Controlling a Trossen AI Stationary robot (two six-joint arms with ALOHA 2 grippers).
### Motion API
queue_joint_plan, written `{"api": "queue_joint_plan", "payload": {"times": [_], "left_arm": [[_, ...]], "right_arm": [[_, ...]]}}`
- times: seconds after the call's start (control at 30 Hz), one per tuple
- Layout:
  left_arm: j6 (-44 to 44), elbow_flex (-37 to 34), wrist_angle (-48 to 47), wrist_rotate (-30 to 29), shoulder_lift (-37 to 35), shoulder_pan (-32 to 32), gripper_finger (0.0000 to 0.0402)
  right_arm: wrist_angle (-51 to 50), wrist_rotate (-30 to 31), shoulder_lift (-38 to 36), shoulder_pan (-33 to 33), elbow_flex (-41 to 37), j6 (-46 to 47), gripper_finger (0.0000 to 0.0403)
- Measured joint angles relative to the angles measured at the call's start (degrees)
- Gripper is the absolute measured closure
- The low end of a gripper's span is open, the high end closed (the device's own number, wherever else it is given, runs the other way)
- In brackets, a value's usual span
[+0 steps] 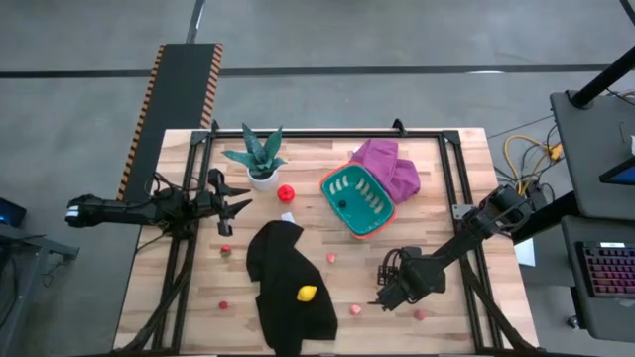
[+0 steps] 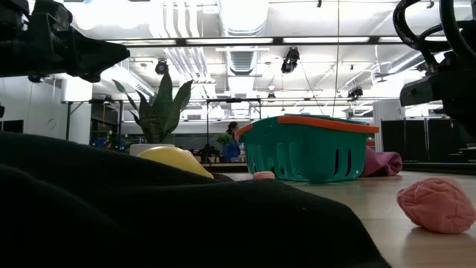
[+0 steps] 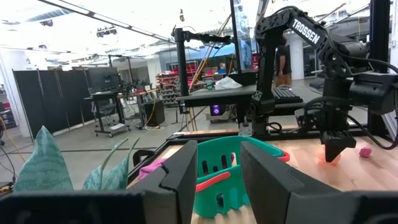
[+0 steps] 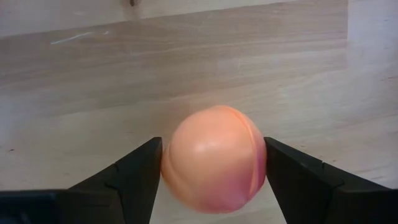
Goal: Pick and placing Produce into tupperware
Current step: Put the peach into the green basket
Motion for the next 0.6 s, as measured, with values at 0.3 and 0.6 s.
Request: {"api": "queue_joint_plan", "payload": {"times": [0.3,0.6], "left_arm": [[0.0,0.0,0.0,0.0,0.3,0.0,0.0294],[0.0,0.0,0.0,0.0,0.7,0.0,0.0294]], "right_arm": [[1.2,-0.5,0.1,0.1,-1.1,0.0,0.0145],[2.0,-0.6,0.3,0.3,-2.1,-0.3,0.0168]]}}
